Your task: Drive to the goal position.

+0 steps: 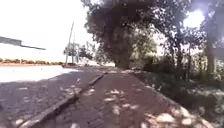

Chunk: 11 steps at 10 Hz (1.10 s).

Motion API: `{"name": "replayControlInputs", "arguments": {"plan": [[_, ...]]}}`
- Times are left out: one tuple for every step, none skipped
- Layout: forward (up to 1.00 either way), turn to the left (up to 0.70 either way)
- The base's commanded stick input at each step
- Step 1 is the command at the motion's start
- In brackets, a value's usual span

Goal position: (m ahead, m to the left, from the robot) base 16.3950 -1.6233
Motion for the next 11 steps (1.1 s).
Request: {"name": "replayControlInputs", "arguments": {"plan": [[0.7,-0.35],[0.7,-0.35],[0.7,-0.2],[0.7,-0.03],[0.7,-0.06],[0.7,-0.13],[0.7,-0.2],[0.7,-0.27],[0.7,-0.34],[0.7,-0.34],[0.7,-0.33]]}}
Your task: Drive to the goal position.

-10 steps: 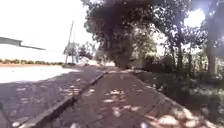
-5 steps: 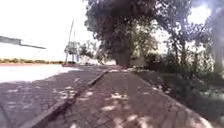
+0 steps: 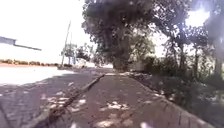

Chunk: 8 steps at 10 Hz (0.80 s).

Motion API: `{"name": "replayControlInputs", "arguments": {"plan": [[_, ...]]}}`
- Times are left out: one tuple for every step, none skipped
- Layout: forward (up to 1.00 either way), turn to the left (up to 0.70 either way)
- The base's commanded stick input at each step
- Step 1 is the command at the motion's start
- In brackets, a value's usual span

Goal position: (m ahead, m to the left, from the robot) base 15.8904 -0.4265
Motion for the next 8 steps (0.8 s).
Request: {"name": "replayControlInputs", "arguments": {"plan": [[0.7,-0.32],[0.7,-0.3],[0.7,-0.1],[0.7,-0.25],[0.7,-0.35],[0.7,-0.35],[0.7,-0.35],[0.7,-0.22]]}}
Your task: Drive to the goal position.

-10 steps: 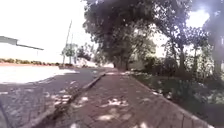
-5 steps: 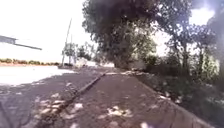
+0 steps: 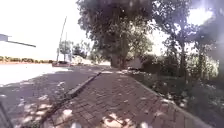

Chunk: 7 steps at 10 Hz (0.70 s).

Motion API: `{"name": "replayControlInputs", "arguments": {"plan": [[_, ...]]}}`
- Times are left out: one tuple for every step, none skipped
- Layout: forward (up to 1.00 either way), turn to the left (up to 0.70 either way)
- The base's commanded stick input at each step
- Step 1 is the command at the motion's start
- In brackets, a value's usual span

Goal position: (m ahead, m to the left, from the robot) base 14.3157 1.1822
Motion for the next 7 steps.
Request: {"name": "replayControlInputs", "arguments": {"plan": [[0.7,-0.05],[0.7,0.0],[0.7,0.0],[0.7,0.0],[0.7,0.0],[0.7,0.0],[0.7,0.0]]}}
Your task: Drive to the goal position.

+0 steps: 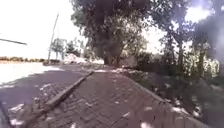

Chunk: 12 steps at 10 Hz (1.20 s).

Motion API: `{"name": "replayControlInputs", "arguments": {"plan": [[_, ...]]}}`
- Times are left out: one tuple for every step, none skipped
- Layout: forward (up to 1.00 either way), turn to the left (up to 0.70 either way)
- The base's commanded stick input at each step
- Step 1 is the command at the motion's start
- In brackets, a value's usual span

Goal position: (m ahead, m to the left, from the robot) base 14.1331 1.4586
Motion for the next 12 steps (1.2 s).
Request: {"name": "replayControlInputs", "arguments": {"plan": [[0.7,0.0],[0.7,0.0],[0.7,0.0],[0.7,0.0],[0.7,0.0],[0.7,0.0],[0.7,0.0],[0.7,0.0],[0.7,0.0],[0.7,0.0],[0.7,0.0],[0.7,0.0]]}}
